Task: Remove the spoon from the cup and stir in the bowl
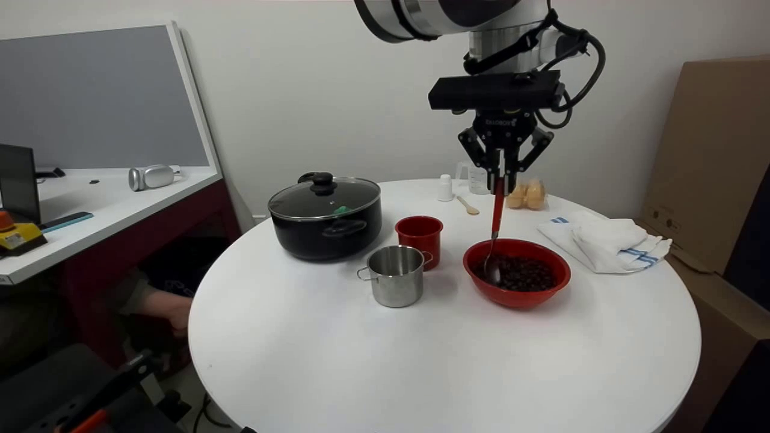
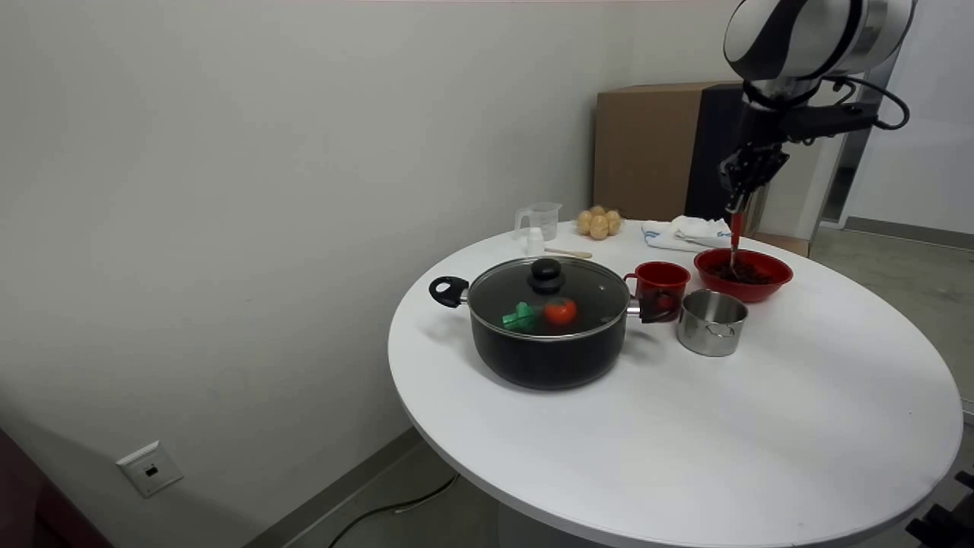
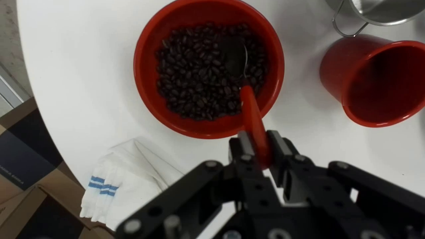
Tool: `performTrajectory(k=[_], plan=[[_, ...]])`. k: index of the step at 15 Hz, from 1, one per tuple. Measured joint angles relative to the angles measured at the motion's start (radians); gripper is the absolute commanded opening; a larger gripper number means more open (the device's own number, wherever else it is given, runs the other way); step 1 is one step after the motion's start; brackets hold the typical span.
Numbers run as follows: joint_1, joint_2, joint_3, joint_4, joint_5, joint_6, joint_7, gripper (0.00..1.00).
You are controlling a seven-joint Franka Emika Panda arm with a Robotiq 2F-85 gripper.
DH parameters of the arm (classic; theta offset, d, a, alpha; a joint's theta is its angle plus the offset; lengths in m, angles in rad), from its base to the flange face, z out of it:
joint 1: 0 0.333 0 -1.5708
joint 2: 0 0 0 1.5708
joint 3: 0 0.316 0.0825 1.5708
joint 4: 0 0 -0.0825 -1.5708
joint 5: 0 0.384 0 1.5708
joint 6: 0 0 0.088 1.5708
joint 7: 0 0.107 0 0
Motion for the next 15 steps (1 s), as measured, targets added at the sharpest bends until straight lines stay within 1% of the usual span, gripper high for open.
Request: performTrajectory(k=[9,15], plan=[[-0.046,0.017,-0.001,0.037,0.001,0.012,-0.045,0.04],[-0.062,0.067,-0.001,0.084,0.001,0.014,-0.05,0.04]])
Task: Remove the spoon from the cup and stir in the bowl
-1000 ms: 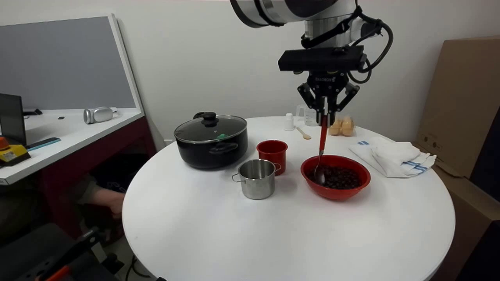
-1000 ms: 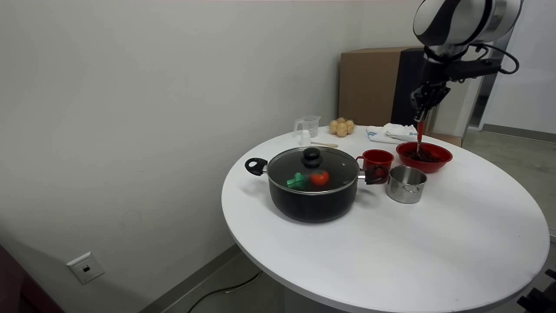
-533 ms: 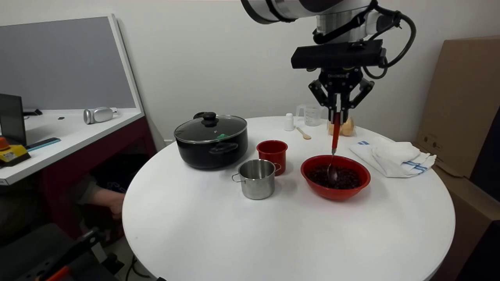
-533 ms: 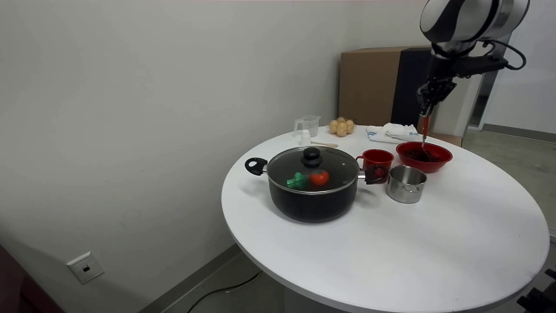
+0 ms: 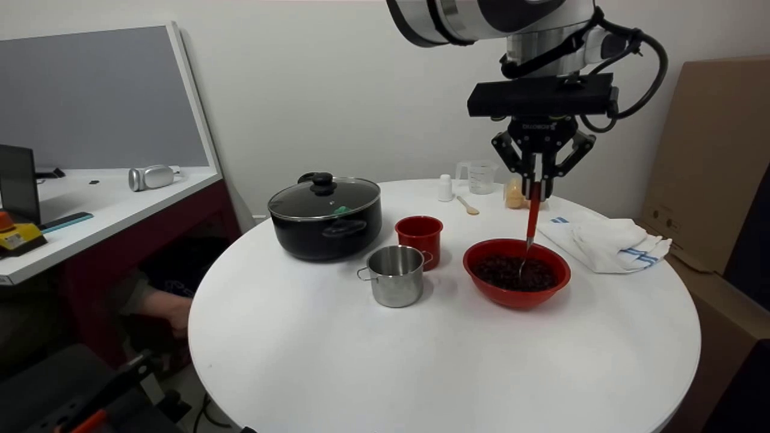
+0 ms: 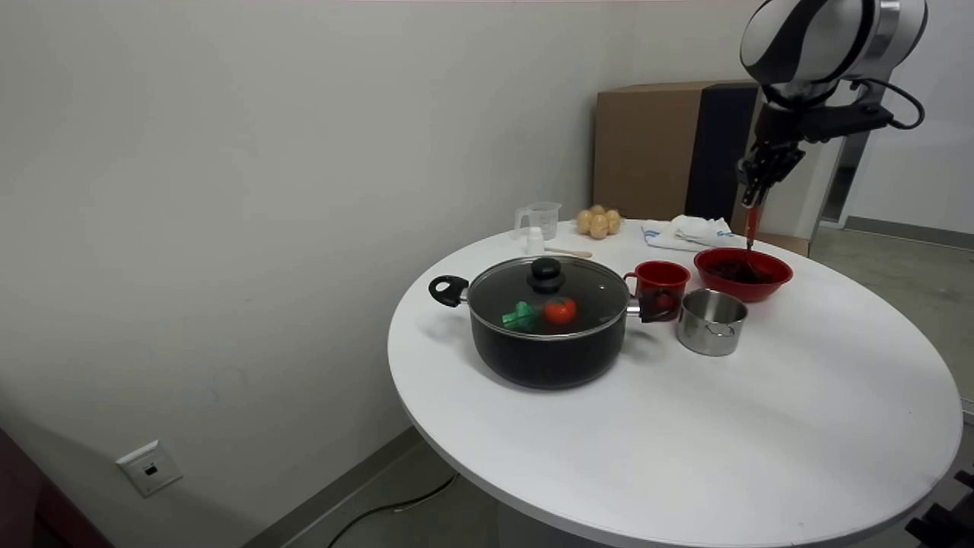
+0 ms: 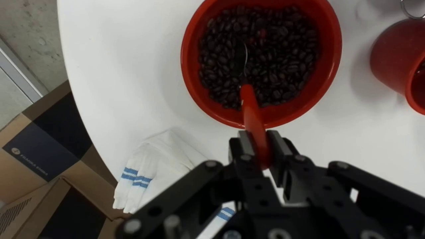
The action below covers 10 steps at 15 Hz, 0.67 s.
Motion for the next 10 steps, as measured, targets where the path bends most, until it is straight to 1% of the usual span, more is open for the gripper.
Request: performTrajectory(k=[5,10], plan=[[0.002,0.038,0.008,0.057,0.0,0.0,0.0,0.04],[0.015,0.061,0.033,0.092,0.0,0.0,0.0,0.04]])
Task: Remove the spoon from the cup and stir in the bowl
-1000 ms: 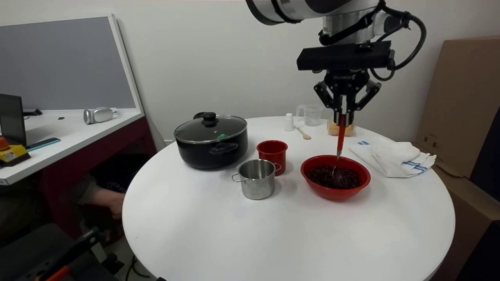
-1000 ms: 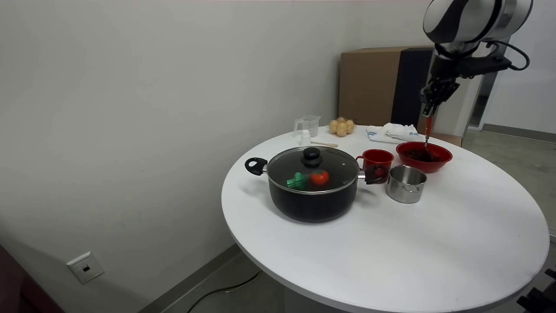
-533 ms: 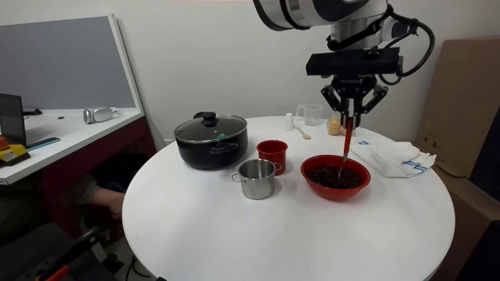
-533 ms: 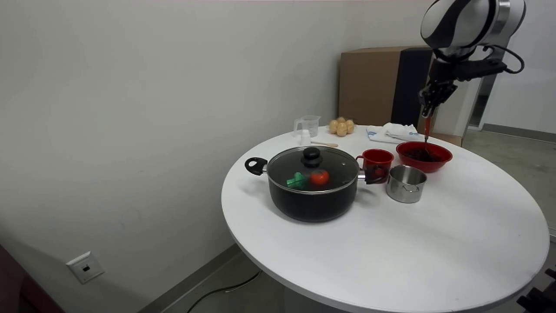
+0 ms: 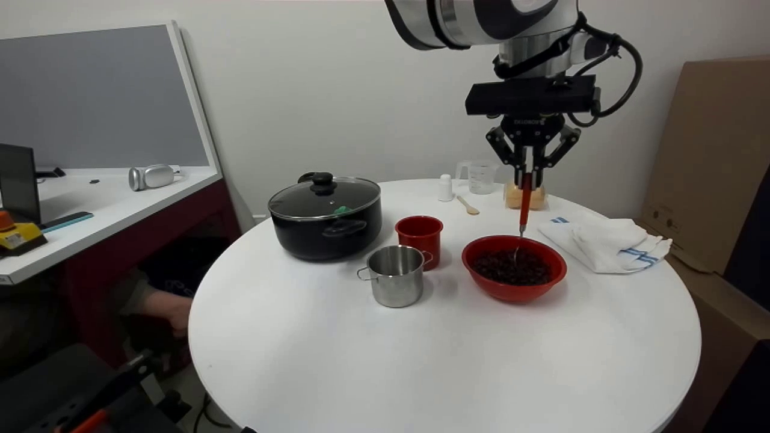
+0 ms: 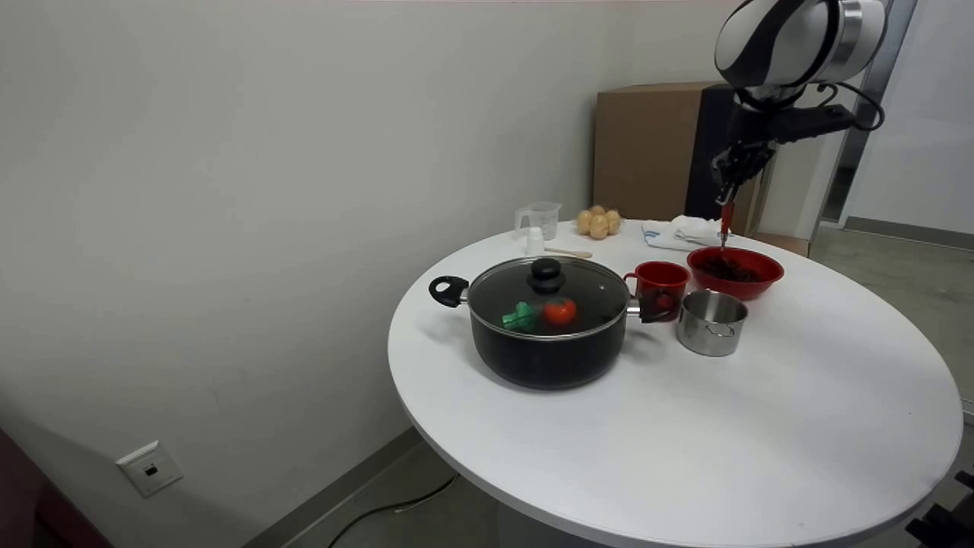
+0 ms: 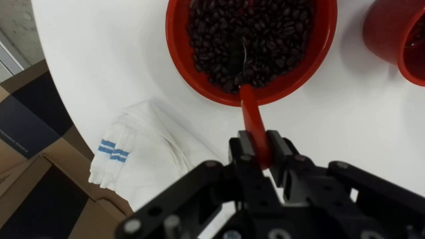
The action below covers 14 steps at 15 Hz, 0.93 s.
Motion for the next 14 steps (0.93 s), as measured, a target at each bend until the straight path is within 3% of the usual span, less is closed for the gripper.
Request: performTrajectory(k=[14], plan=[[0.043,-0.009,0.066,-0.006,0.001,-0.023,-0.026,0.04]])
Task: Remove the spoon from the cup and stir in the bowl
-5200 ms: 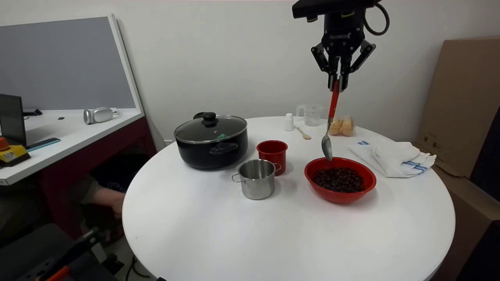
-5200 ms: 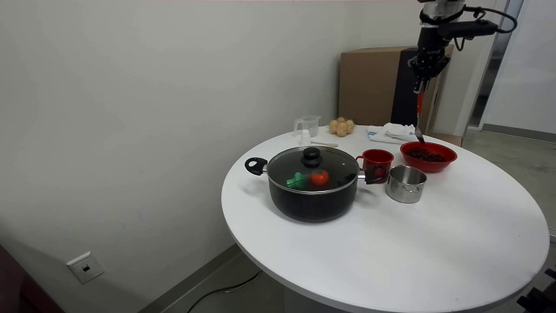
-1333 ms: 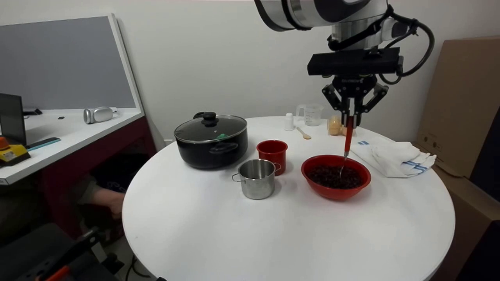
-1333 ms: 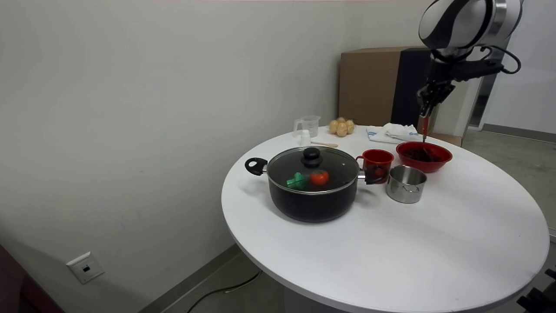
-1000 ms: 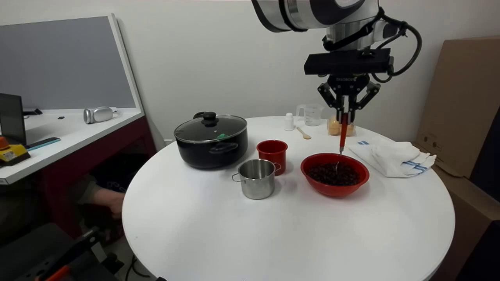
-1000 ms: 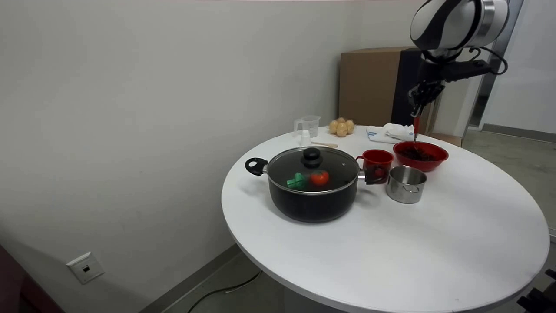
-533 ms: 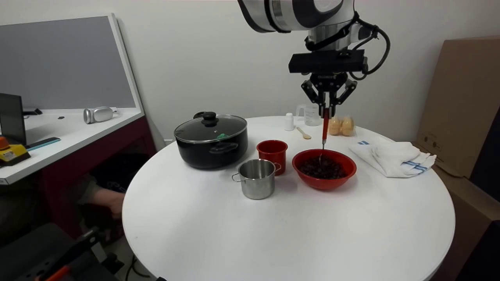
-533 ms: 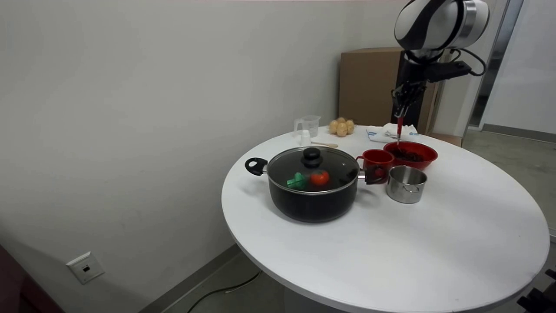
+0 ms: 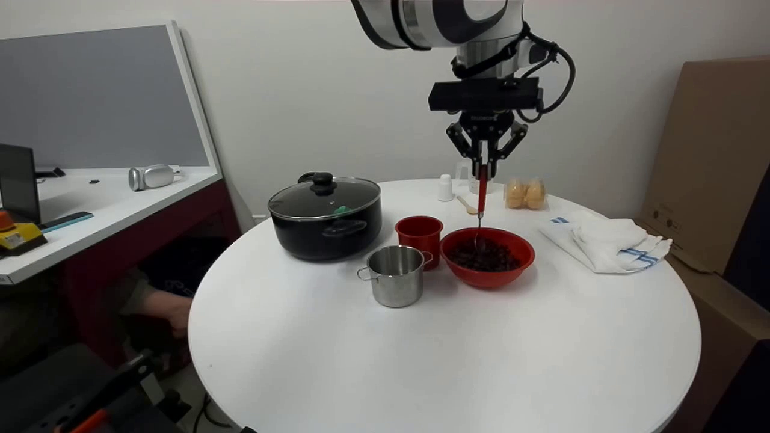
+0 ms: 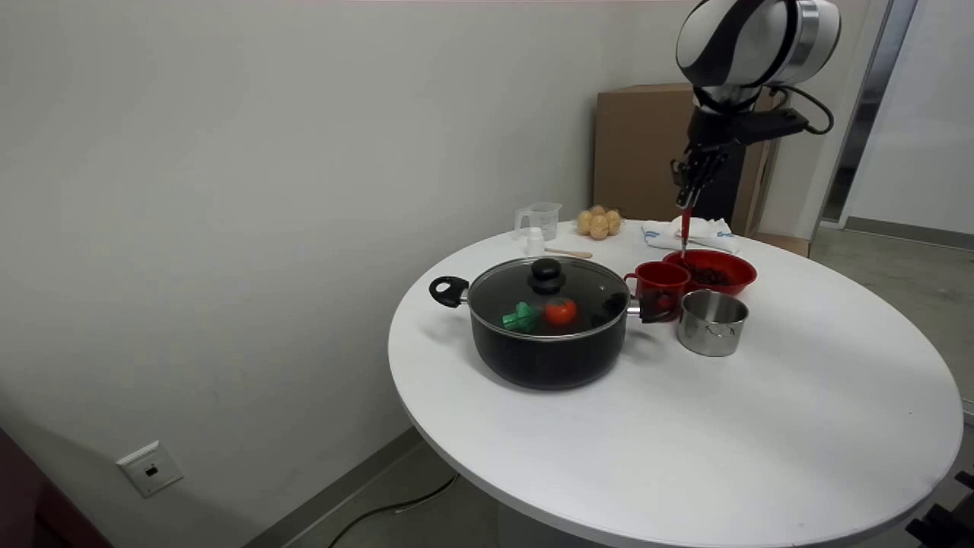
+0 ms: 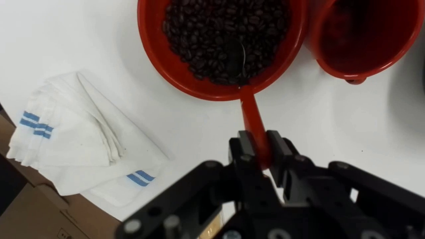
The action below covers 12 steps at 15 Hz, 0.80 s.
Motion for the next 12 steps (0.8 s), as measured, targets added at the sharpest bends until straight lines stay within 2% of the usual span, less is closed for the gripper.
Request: performTrajectory(k=[7,12], plan=[[-0.032,-0.043,-0.015,-0.042,0.004,-0.083,-0.023,0.04],[-0.047,-0.065,-0.02,-0.07,0.019,-0.096,-0.039,0.04]])
